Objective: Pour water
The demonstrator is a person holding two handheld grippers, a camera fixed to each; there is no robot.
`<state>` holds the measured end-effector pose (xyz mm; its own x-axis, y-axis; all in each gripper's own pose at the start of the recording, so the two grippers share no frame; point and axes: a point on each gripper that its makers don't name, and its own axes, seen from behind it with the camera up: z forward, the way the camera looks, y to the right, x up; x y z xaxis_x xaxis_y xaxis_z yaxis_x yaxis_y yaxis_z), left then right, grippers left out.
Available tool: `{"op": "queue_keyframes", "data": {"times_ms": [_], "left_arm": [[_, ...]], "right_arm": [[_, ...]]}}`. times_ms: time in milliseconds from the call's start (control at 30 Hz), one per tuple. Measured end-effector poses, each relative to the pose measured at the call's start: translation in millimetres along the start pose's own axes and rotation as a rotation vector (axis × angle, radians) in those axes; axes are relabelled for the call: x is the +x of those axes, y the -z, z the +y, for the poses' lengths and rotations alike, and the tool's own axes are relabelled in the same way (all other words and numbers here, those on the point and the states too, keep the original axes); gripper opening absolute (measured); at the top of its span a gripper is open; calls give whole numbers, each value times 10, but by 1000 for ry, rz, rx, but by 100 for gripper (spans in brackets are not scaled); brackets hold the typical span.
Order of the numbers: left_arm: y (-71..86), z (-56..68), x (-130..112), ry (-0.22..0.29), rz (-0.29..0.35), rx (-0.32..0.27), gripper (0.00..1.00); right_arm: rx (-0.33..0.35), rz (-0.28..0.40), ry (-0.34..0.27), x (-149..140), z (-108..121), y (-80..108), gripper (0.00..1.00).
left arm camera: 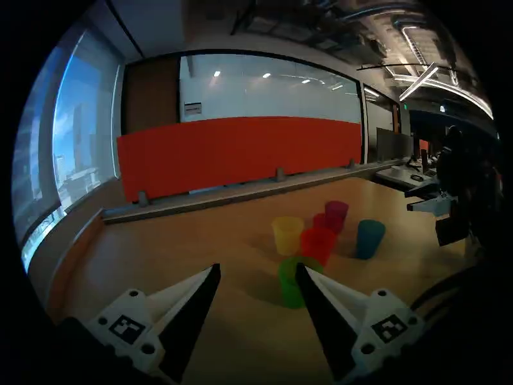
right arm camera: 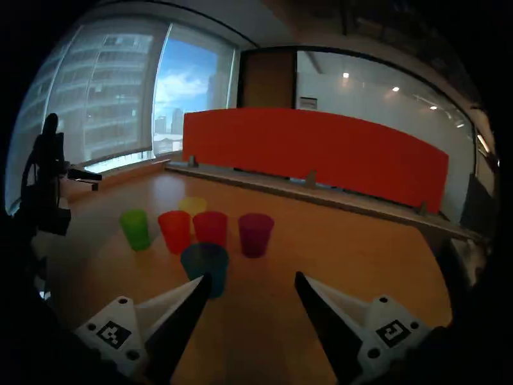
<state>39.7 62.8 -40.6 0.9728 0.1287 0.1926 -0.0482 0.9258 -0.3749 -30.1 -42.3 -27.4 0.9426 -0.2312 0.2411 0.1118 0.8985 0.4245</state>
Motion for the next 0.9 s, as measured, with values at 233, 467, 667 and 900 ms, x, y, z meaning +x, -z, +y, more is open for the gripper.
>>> {"op": "queue_keyframes", "data": {"times_ms": [233, 467, 667, 900], "left_arm": [[4, -121, 136, 17, 47, 51, 86], [17, -199, 262, 32, 94, 96, 86], [8, -258, 317, 50, 124, 133, 86], [10, -323, 422, 69, 163, 165, 86]], "right_arm": [[-94, 58, -25, 95, 194, 12, 99], [-179, 123, -37, 224, 339, 58, 100], [-246, 179, -62, 333, 452, 98, 100], [-298, 216, -74, 425, 533, 131, 100]]}}
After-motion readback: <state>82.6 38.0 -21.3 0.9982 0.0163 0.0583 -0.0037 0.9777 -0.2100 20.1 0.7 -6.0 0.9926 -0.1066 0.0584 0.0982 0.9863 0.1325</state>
